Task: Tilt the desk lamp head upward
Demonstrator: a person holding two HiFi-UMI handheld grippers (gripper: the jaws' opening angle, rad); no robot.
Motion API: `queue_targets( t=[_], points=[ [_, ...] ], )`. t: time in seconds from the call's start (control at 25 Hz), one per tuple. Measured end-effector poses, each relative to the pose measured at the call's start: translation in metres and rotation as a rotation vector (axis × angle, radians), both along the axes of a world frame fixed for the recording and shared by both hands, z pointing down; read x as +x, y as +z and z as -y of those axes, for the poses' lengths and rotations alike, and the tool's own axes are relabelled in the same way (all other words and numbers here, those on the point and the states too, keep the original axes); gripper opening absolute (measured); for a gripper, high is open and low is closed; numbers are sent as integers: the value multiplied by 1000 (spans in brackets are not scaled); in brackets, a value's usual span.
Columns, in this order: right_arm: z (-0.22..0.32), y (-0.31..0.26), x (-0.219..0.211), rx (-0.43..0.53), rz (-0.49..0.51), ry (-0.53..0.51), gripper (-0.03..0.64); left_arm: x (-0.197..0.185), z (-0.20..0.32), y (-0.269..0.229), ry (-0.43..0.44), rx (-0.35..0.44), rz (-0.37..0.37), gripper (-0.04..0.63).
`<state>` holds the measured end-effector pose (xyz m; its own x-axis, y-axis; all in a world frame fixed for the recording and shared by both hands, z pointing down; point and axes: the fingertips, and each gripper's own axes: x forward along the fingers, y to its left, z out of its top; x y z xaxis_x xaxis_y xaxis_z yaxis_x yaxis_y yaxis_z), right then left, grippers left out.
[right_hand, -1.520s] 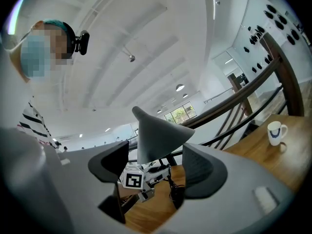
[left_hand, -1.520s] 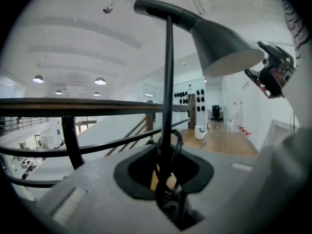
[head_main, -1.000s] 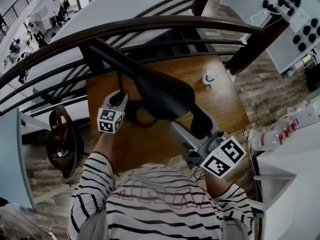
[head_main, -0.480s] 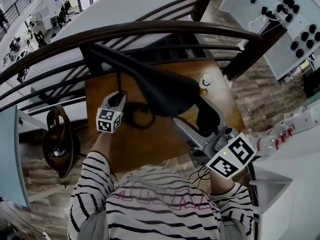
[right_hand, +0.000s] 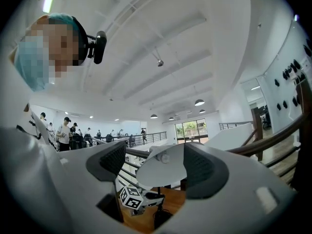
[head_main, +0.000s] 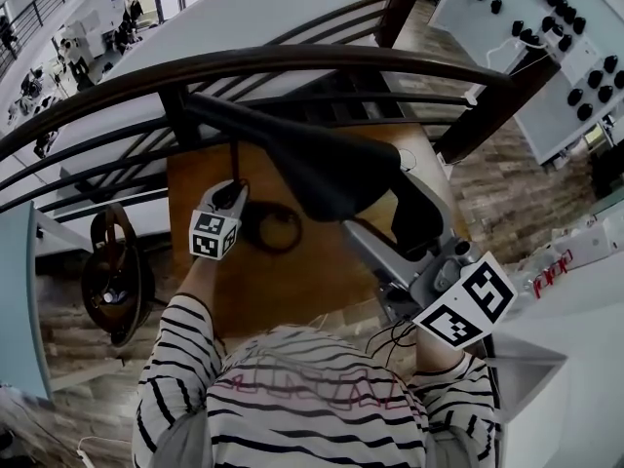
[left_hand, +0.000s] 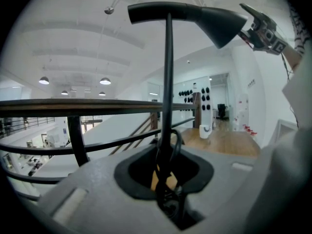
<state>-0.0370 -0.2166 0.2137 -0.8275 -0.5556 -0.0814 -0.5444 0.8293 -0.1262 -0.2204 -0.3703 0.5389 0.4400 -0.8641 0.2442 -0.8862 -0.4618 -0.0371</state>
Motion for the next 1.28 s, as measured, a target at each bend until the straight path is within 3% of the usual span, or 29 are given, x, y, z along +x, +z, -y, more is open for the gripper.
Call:
queue_targets(
  t=[1.0, 1.28],
  points=[
    [4, -44, -18, 92, -77, -4, 364, 0, -2, 0, 8, -13, 53, 67],
    [5, -39, -16, 133, -88, 8, 365, 0, -1, 0, -14, -16, 35, 67]
  ],
)
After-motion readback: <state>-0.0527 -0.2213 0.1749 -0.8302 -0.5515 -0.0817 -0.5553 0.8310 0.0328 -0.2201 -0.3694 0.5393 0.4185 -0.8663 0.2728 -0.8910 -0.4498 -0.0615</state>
